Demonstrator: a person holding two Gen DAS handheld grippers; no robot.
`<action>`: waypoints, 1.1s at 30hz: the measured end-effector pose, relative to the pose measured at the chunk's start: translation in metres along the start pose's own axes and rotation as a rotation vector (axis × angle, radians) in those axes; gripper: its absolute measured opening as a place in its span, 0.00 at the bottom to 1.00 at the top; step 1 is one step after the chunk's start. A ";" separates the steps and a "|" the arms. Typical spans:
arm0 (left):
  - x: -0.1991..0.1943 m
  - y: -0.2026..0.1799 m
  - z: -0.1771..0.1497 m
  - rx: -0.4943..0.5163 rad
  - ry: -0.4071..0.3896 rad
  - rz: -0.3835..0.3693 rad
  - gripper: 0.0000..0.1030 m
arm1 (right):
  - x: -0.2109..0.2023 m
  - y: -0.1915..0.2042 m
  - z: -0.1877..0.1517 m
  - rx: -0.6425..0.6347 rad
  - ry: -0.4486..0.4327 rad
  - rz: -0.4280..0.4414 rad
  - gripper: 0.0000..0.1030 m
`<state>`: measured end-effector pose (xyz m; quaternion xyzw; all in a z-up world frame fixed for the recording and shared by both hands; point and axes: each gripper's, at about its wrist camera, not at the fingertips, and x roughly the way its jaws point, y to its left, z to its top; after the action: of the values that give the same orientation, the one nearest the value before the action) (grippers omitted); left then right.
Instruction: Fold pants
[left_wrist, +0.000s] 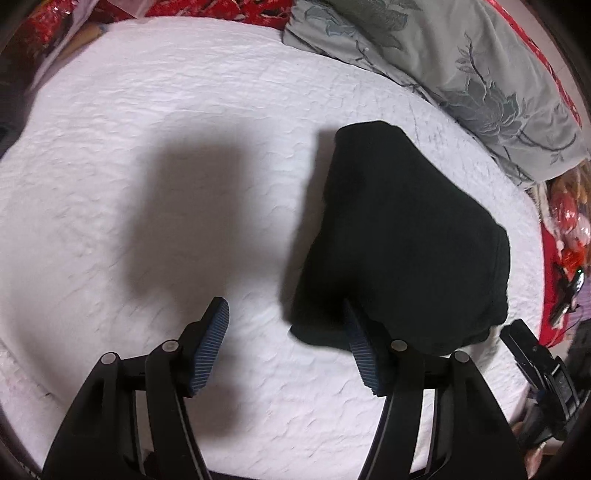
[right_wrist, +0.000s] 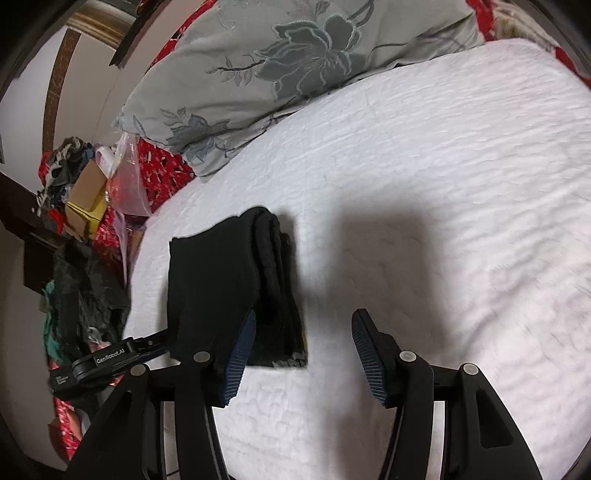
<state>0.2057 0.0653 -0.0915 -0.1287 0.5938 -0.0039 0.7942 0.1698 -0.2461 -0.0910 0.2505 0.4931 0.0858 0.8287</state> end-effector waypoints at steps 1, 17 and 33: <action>-0.003 0.001 -0.004 0.001 -0.012 0.017 0.61 | -0.003 0.002 -0.005 -0.008 0.001 -0.021 0.60; -0.020 -0.028 -0.067 0.103 -0.140 0.225 0.61 | -0.057 0.026 -0.075 -0.160 -0.126 -0.218 0.82; -0.059 -0.039 -0.105 0.092 -0.311 0.174 0.61 | -0.107 0.037 -0.105 -0.248 -0.313 -0.285 0.87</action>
<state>0.0953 0.0162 -0.0549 -0.0392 0.4721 0.0576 0.8788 0.0299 -0.2212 -0.0309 0.0853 0.3745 -0.0119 0.9232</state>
